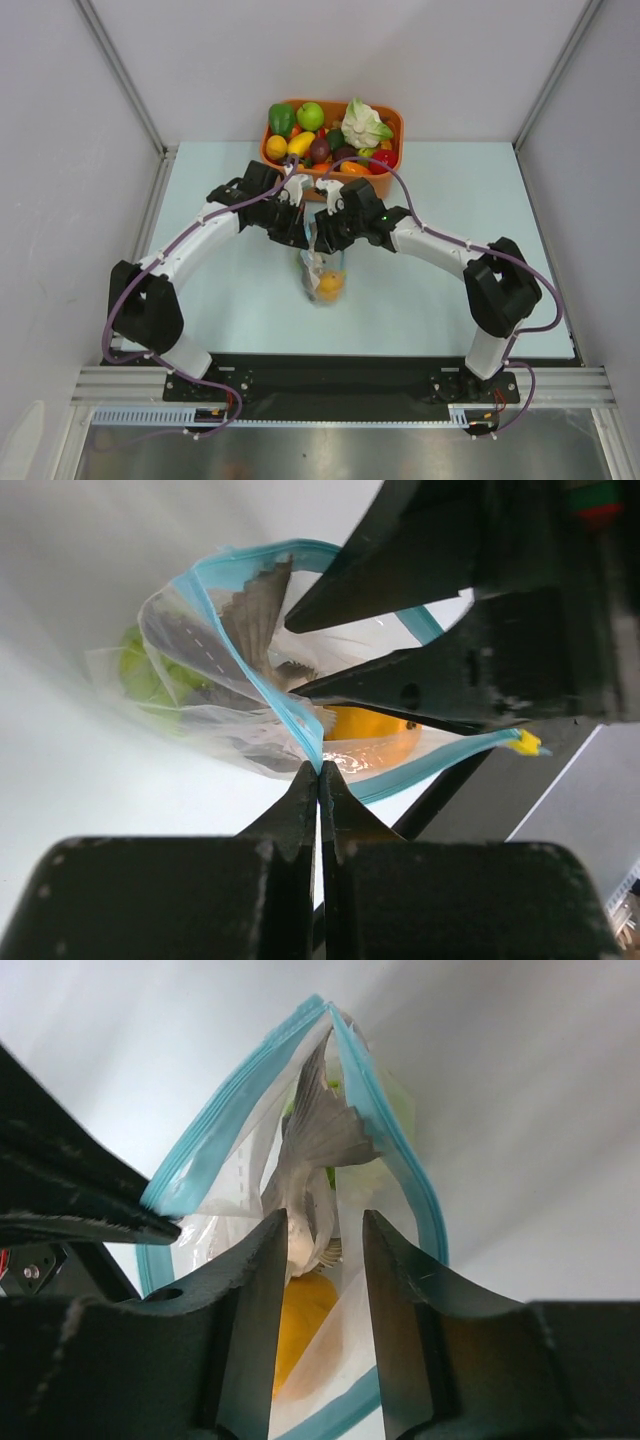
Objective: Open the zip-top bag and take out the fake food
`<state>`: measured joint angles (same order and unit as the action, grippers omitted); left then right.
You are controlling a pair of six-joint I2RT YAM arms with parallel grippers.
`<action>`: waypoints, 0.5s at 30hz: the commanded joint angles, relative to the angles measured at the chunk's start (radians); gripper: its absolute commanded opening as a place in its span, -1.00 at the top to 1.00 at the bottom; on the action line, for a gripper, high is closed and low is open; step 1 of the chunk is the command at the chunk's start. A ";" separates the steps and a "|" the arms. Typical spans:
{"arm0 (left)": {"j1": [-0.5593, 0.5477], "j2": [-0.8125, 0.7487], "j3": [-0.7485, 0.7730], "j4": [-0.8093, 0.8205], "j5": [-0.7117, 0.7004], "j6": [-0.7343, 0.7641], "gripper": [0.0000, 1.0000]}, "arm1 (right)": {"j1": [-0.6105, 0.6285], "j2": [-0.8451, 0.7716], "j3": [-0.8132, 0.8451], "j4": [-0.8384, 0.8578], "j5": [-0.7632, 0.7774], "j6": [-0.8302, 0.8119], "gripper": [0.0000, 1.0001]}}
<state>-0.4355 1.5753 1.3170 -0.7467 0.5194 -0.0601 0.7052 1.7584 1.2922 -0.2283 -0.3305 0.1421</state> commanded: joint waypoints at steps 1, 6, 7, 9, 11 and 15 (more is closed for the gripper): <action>0.001 -0.034 0.041 -0.005 0.041 0.014 0.99 | 0.005 0.018 0.038 0.047 -0.025 -0.019 0.14; 0.001 -0.034 0.042 -0.006 0.053 0.017 1.00 | 0.008 0.046 0.018 0.104 -0.068 -0.015 0.14; 0.001 -0.032 0.044 -0.006 0.056 0.020 0.99 | 0.008 0.046 0.013 0.121 -0.079 -0.013 0.15; 0.001 -0.032 0.044 -0.008 0.059 0.020 0.99 | 0.010 0.047 0.001 0.153 -0.113 -0.012 0.17; 0.001 -0.032 0.044 -0.006 0.067 0.023 0.99 | 0.010 0.052 -0.004 0.188 -0.134 -0.012 0.19; 0.001 -0.038 0.042 -0.002 0.073 0.025 0.99 | 0.010 0.064 -0.010 0.218 -0.192 -0.019 0.35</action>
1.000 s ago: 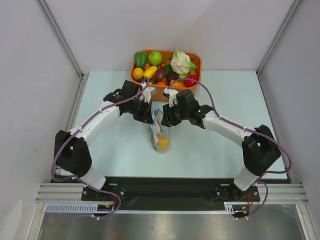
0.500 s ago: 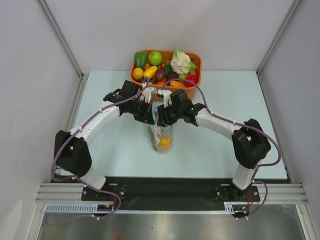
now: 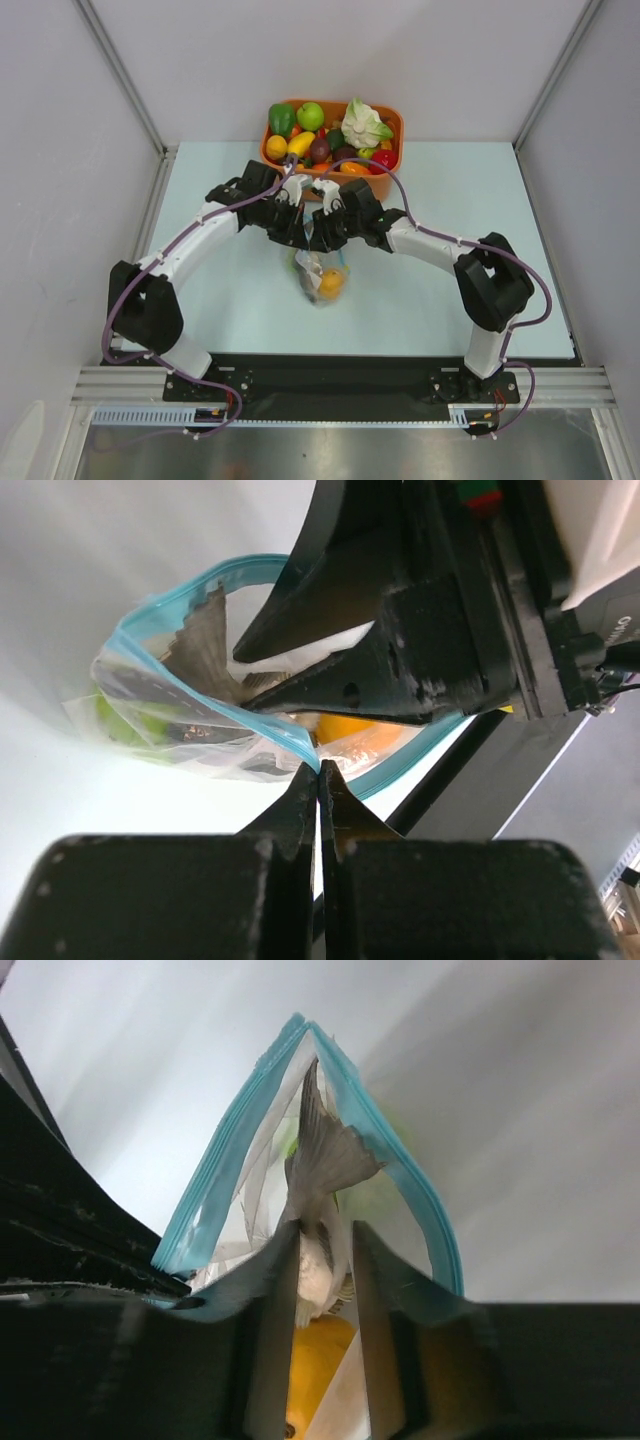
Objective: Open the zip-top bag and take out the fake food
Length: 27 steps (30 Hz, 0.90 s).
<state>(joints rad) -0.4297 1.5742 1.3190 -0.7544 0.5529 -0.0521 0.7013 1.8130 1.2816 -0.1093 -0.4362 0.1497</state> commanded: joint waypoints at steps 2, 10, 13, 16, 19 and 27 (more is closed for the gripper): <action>-0.004 -0.040 0.039 0.007 0.039 0.017 0.99 | 0.013 0.022 0.001 0.130 -0.111 -0.029 0.54; -0.004 -0.045 0.036 0.009 -0.007 -0.003 0.99 | 0.007 0.025 0.009 0.053 -0.125 -0.044 1.00; 0.000 -0.037 0.032 0.001 -0.076 -0.029 1.00 | -0.012 -0.041 -0.033 0.030 -0.061 -0.036 1.00; 0.025 -0.042 0.023 0.001 -0.110 -0.055 1.00 | -0.031 -0.131 -0.076 -0.007 0.000 -0.035 1.00; 0.067 -0.069 -0.018 0.024 -0.107 -0.084 1.00 | -0.034 -0.191 -0.088 -0.068 0.039 -0.064 1.00; 0.105 -0.036 -0.009 0.044 -0.088 -0.103 0.99 | -0.031 -0.250 -0.110 -0.073 0.013 -0.055 1.00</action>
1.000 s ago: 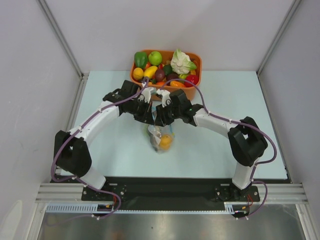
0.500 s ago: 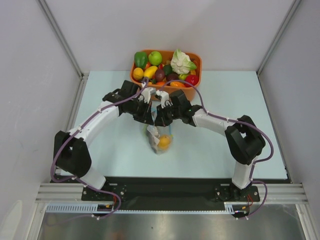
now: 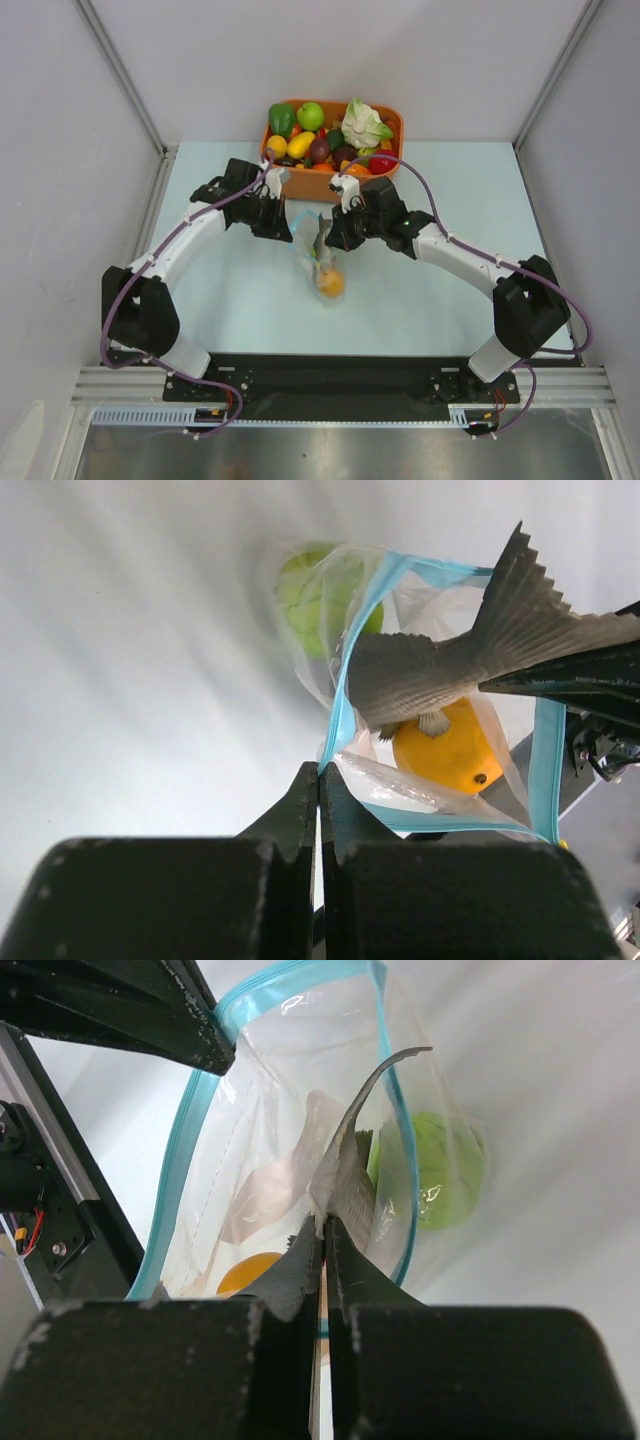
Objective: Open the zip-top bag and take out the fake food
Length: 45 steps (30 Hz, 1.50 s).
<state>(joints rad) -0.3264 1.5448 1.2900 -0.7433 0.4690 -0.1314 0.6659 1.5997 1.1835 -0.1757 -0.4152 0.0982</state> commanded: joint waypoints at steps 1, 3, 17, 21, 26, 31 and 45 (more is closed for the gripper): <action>0.001 0.003 0.028 0.039 0.005 -0.025 0.99 | 0.006 -0.043 -0.009 0.001 -0.011 0.008 1.00; 0.001 0.035 0.060 0.042 0.023 -0.022 1.00 | 0.012 -0.043 0.007 0.027 -0.008 0.020 1.00; -0.043 0.086 0.108 0.067 0.036 -0.011 0.99 | 0.027 0.016 0.157 0.166 0.105 0.107 1.00; -0.043 0.081 0.092 0.073 0.028 -0.010 0.99 | 0.027 -0.003 0.172 0.166 0.145 0.097 1.00; -0.043 0.081 0.086 0.078 0.026 -0.007 0.99 | 0.018 -0.055 0.177 0.165 0.191 0.074 1.00; -0.043 0.086 0.083 0.076 0.028 -0.002 0.99 | 0.008 -0.099 0.215 0.147 0.243 0.043 1.00; -0.043 0.071 0.065 0.061 0.054 0.042 0.99 | -0.064 -0.116 0.226 0.396 0.415 -0.092 1.00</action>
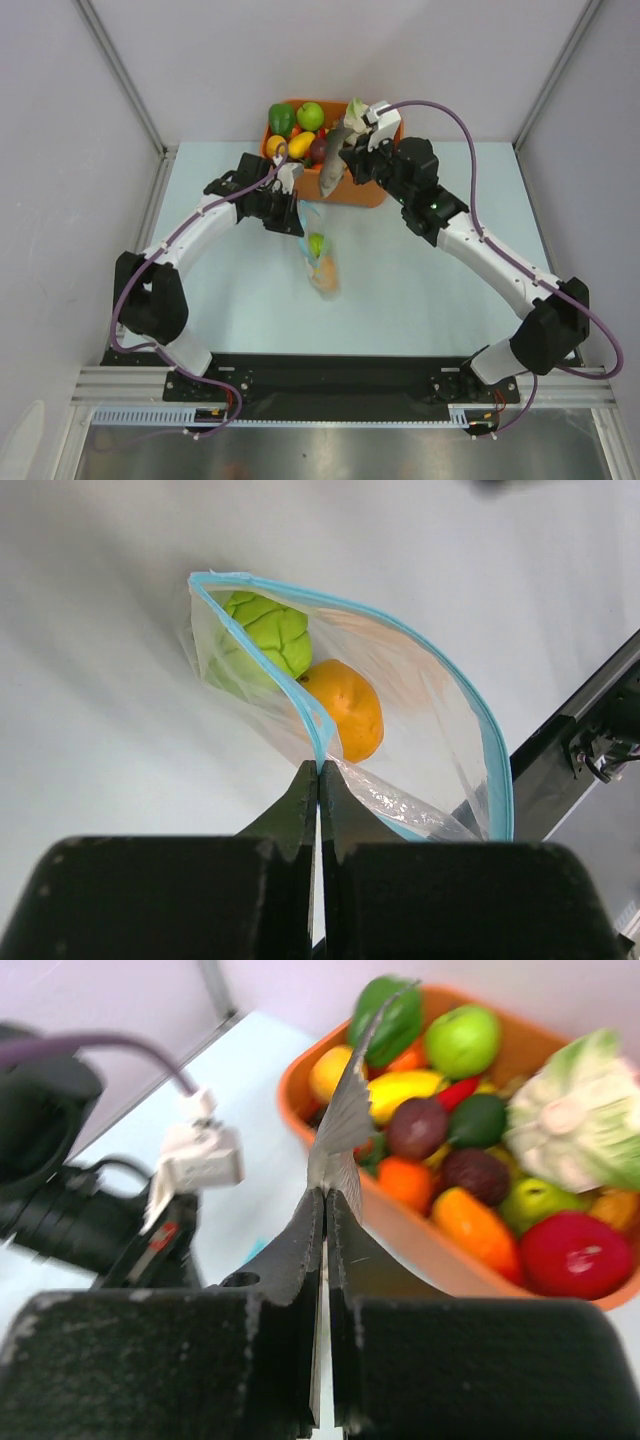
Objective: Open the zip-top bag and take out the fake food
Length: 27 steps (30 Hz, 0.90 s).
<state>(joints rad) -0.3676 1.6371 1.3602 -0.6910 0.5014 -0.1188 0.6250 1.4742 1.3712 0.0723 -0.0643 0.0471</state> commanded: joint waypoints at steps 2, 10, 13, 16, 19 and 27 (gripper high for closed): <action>-0.002 -0.023 -0.007 0.007 0.022 0.030 0.99 | -0.041 0.035 0.035 0.213 0.106 -0.044 1.00; -0.002 -0.025 -0.010 0.008 0.029 0.027 0.99 | -0.087 0.193 0.100 0.402 0.184 -0.058 1.00; -0.002 -0.031 -0.015 0.011 0.023 0.027 0.99 | -0.103 0.253 0.140 0.389 0.164 -0.052 1.00; -0.002 -0.036 -0.023 0.018 0.022 0.024 0.99 | -0.119 0.279 0.140 0.400 0.146 -0.024 1.00; -0.001 -0.030 -0.026 0.019 0.023 0.025 0.99 | -0.134 0.307 0.138 0.397 0.127 -0.026 1.00; -0.002 -0.020 -0.015 0.012 0.026 0.031 0.99 | -0.186 0.379 0.135 0.353 0.093 0.017 1.00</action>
<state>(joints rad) -0.3676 1.6363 1.3399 -0.6899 0.5053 -0.1116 0.4618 1.8263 1.4593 0.3874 0.0402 0.0338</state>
